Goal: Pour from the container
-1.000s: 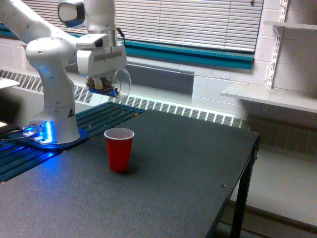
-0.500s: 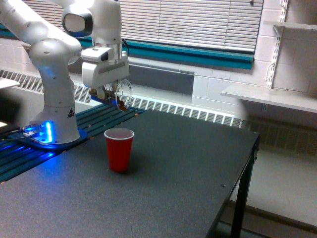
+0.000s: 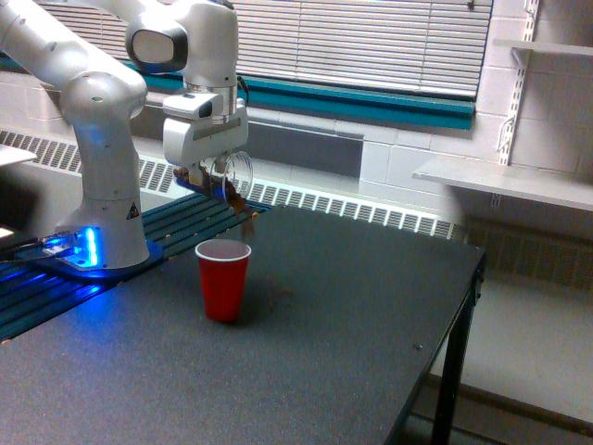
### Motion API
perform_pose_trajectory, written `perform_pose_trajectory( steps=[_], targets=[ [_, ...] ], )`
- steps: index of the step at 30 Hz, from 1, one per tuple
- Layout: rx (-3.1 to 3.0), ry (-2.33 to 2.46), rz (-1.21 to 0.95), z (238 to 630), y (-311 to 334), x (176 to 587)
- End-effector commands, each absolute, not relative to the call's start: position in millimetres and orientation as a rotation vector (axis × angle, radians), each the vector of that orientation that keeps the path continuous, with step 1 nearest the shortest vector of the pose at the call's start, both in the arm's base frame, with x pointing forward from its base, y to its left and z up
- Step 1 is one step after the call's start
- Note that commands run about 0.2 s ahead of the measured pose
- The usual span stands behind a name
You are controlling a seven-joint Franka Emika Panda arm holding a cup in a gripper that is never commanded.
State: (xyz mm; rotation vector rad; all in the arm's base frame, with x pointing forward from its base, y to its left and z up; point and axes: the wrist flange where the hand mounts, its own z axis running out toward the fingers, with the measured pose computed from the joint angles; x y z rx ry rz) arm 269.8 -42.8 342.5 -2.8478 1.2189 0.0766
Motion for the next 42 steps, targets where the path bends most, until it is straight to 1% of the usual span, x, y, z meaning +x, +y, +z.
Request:
perform_pose_trajectory(
  steps=[1, 20, 27, 42],
  targets=[
    [-2.833, 1.314, 0.119, 334, -37, 259],
    [-2.79, 1.454, 0.11, 345, -72, 239],
    [-2.799, 1.427, 0.134, 339, -68, 239],
    [-2.866, 1.335, 0.218, 312, -54, 245]
  ],
)
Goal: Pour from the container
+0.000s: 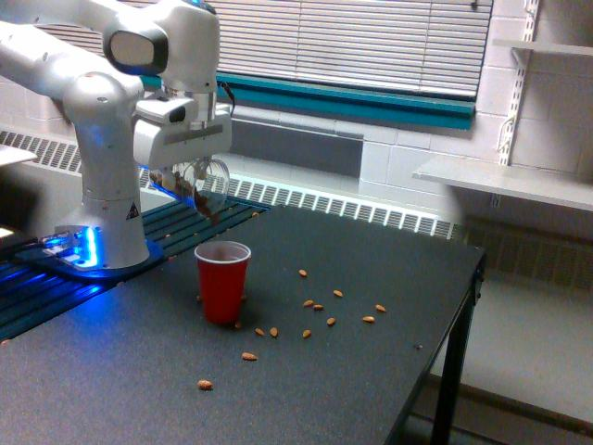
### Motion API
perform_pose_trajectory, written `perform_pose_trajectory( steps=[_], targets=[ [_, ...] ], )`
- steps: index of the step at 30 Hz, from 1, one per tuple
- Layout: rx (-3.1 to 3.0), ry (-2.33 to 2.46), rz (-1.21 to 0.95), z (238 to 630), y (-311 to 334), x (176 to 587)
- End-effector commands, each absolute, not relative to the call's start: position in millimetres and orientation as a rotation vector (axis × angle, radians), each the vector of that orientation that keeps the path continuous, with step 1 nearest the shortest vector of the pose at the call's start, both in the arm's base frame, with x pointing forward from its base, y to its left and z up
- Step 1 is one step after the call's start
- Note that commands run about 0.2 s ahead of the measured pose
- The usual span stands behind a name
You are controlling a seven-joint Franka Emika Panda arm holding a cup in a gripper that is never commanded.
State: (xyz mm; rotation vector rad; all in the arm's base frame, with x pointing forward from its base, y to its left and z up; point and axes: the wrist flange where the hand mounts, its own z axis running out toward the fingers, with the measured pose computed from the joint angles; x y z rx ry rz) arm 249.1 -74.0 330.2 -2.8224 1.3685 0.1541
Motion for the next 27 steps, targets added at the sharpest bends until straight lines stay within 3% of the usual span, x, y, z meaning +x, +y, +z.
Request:
perform_pose_trajectory(
  steps=[1, 27],
  targets=[
    [-2.87, 1.334, 0.222, 311, -53, 245],
    [-2.898, 1.39, 0.196, 312, -78, 236]
  ],
)
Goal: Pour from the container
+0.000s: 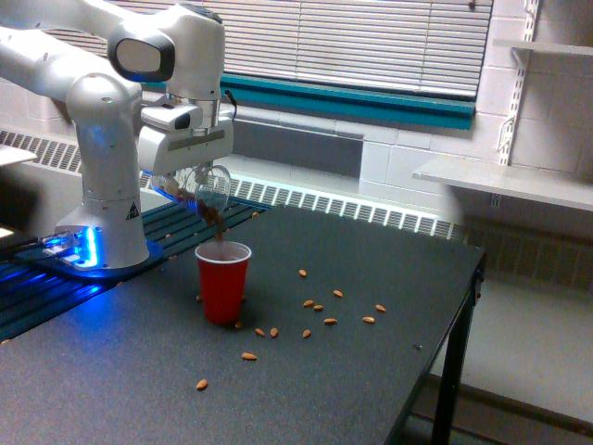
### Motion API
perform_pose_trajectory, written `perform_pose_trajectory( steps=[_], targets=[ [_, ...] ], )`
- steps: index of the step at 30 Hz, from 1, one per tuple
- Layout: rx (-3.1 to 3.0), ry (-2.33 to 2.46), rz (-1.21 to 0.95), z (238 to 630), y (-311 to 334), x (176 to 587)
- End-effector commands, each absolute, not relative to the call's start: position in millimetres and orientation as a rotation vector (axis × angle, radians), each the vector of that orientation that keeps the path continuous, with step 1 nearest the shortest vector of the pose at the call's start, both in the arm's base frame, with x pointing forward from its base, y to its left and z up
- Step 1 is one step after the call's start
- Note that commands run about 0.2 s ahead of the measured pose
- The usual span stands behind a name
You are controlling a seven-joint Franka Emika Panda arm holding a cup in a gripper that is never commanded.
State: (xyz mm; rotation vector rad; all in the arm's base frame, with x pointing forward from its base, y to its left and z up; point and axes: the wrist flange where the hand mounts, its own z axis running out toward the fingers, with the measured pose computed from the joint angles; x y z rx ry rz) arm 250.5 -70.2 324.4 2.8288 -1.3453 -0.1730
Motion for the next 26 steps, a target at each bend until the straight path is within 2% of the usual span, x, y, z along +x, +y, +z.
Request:
perform_pose_trajectory(
  steps=[1, 26],
  targets=[
    [2.756, -1.325, -0.187, 311.7, -78.5, 235.6],
    [2.788, -1.34, -0.23, 314.1, -73.6, 234.5]
  ],
)
